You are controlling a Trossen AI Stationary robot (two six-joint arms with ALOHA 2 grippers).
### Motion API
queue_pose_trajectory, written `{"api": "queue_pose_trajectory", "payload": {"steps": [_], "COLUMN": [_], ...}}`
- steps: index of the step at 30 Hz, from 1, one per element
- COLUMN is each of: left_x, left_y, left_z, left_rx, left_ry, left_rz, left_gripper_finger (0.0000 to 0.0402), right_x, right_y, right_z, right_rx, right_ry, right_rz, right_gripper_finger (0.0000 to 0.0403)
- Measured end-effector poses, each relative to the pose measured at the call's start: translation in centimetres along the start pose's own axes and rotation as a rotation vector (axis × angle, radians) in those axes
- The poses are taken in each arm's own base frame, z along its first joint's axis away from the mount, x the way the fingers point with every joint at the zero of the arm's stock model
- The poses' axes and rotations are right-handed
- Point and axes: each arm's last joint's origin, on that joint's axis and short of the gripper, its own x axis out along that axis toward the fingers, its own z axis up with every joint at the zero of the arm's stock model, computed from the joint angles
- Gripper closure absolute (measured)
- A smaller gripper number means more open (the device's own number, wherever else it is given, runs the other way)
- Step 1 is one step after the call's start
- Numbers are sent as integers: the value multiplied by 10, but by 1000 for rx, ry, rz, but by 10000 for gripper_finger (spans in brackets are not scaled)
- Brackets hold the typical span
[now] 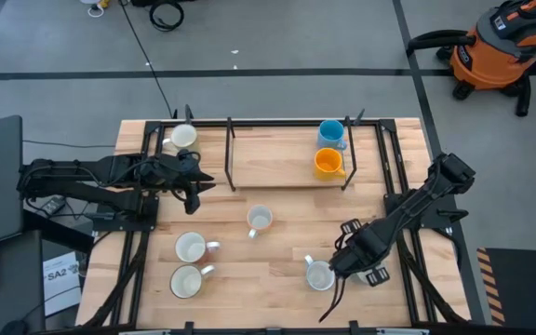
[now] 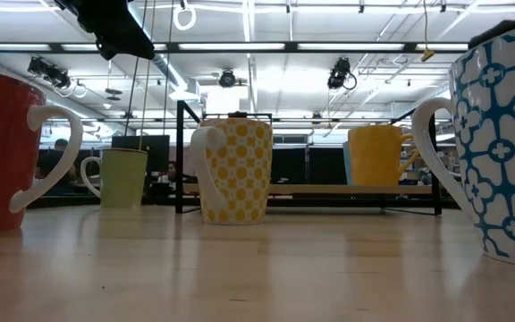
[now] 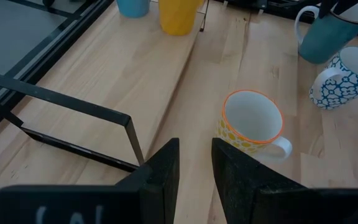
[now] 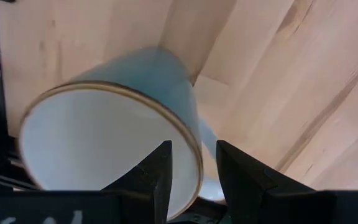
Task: Place coffee mugs
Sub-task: Put the dark green mug on the shelf
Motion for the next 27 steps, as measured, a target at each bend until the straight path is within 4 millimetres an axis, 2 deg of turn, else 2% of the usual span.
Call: {"api": "queue_pose_trajectory", "payload": {"steps": [6,11,15,22,27], "left_x": [0,0,0,0,0], "left_y": [0,0,0,0,0], "left_z": [0,0,0,0,0], "left_rx": [-1,-2,-2,-2,-2], "left_ry": [0,0,0,0,0], "left_rz": [0,0,0,0,0], "left_gripper_finger": [301,301,301,301,301], "right_x": [4,4,4,4,4], "right_y": [-3,-4,-4,-2,-3], "right_z": [0,1,1,0,0], "right_rx": [6,81,110,127,286], "right_ry": [-16,-22,-24,-9,4], "right_rz": [-67,-74,-74,-22,-11], "right_gripper_finger": [273,279,304,379,379]}}
